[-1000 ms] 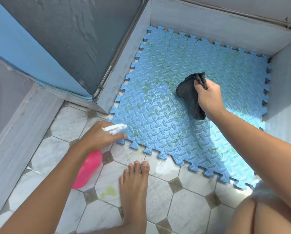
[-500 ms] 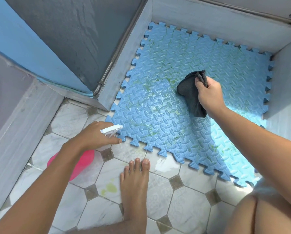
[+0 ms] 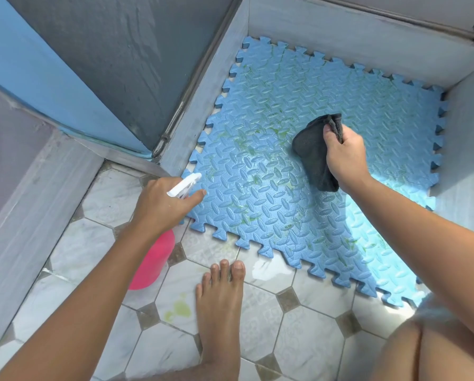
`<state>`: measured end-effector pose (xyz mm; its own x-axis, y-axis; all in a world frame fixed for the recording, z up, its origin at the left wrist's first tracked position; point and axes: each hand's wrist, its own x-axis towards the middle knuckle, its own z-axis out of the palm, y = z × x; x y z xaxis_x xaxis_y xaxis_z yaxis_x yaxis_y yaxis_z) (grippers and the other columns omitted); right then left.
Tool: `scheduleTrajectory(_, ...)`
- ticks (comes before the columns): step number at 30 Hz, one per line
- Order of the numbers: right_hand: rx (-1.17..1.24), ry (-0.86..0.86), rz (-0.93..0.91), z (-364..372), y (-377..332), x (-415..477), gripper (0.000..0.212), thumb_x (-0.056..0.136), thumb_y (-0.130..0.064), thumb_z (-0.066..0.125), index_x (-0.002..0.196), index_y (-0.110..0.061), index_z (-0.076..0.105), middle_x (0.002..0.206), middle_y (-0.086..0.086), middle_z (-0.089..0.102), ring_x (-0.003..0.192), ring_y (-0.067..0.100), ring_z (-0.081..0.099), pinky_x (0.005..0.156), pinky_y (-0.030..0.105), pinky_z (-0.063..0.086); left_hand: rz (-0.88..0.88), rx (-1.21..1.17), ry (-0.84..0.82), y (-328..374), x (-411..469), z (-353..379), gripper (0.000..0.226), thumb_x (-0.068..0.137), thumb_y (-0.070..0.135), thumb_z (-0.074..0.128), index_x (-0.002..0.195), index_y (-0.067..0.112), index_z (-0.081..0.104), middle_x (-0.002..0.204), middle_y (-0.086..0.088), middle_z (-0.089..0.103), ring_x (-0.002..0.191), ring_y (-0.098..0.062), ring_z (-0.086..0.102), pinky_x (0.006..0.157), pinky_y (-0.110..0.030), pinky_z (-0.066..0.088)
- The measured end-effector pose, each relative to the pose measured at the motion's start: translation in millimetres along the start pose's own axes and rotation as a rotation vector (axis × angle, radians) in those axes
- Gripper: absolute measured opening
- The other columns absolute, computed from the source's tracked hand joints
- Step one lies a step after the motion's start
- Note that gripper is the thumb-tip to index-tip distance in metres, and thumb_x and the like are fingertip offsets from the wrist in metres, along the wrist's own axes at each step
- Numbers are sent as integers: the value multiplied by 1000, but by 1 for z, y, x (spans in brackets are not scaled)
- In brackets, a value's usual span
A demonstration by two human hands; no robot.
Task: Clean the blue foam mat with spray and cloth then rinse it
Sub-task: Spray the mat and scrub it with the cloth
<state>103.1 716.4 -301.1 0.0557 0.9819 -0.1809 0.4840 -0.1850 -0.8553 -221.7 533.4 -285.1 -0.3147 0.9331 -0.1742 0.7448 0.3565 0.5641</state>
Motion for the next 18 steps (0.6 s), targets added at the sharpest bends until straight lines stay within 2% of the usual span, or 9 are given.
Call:
scheduleTrajectory(4, -5, 17, 22, -4, 1, 3, 38, 99, -45, 49, 71, -21, 41, 70, -6, 41, 66, 14, 38, 64, 35, 33, -65, 76, -31, 9, 11, 5, 57, 77, 61, 73, 59, 18, 40, 56, 0, 51, 68, -30, 53, 64, -38, 45)
scheduleTrajectory(8, 7, 18, 35, -4, 5, 6, 43, 96, -50, 50, 80, -10, 50, 75, -5, 48, 71, 15, 45, 68, 36, 39, -142, 63, 1, 5, 10, 8, 61, 74, 65, 71, 54, 16, 40, 54, -3, 46, 67, -33, 51, 62, -38, 43)
scheduleTrajectory(12, 22, 12, 48, -2, 7, 8, 43, 93, -55, 50, 82, -13, 53, 76, -6, 52, 73, 15, 50, 70, 39, 43, -122, 136, -118, -6, 2, 11, 55, 78, 64, 74, 68, 13, 57, 62, -1, 60, 73, -29, 59, 64, -36, 44)
scheduleTrajectory(15, 42, 2, 34, 1, 8, 8, 43, 95, -52, 51, 83, -11, 54, 77, -4, 52, 72, 15, 49, 68, 38, 43, -95, 80, -88, -10, -4, 9, 63, 77, 60, 78, 58, 12, 41, 53, -1, 47, 61, -27, 49, 59, -36, 40)
scheduleTrajectory(18, 58, -3, 20, 3, 6, 7, 41, 95, -49, 51, 79, -12, 50, 75, -3, 47, 71, 16, 45, 67, 37, 39, -89, 42, -9, -6, -5, 1, 65, 79, 52, 81, 55, 13, 37, 49, -3, 41, 54, -26, 44, 54, -35, 37)
